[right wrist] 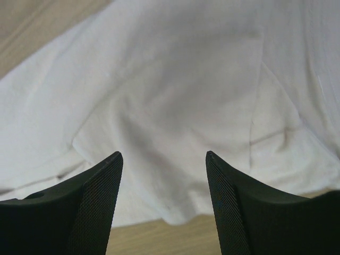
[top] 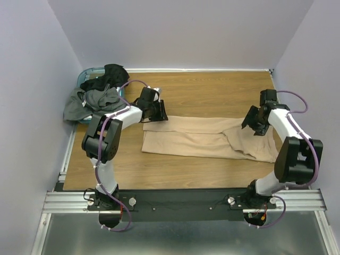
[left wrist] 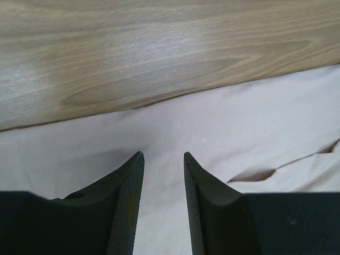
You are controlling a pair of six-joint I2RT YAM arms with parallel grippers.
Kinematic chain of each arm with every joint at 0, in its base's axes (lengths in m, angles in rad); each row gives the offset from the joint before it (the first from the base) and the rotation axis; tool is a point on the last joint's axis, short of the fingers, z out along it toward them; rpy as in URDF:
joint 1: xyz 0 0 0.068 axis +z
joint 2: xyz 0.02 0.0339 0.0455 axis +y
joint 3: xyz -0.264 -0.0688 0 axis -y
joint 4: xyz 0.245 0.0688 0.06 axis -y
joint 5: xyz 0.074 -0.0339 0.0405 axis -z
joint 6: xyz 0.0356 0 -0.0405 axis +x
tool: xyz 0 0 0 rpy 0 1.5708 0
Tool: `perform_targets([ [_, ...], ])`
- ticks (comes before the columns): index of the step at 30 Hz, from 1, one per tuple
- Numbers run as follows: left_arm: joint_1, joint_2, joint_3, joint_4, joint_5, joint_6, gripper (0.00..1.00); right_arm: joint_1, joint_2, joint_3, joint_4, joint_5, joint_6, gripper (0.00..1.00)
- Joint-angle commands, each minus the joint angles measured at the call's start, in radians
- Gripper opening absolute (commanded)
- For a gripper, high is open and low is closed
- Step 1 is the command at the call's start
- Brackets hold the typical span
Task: Fold and stack the t-shirts
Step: Fold the tshirt
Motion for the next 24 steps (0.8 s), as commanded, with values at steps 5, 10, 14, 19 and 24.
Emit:
perform_targets([
  [5,0.049,0.109,-0.051,0.133,0.085,-0.035,0.38,-0.01,0.173,0.035,0.214,-0.024,-0.004,0.7],
  [10,0.122,0.129,-0.085,0.154,0.094,-0.029,0.36,-0.025,0.313,0.091,0.231,0.002,-0.024,0.7],
  [14,0.153,0.152,-0.064,0.155,0.083,-0.018,0.35,-0.032,0.396,0.179,0.234,0.008,-0.029,0.7],
  [19,0.185,0.162,-0.044,0.137,0.053,-0.008,0.35,-0.03,0.457,0.262,0.233,0.022,-0.015,0.7],
  [24,0.19,0.162,-0.025,0.12,0.046,0.0,0.35,-0.05,0.474,0.297,0.227,0.024,-0.006,0.7],
])
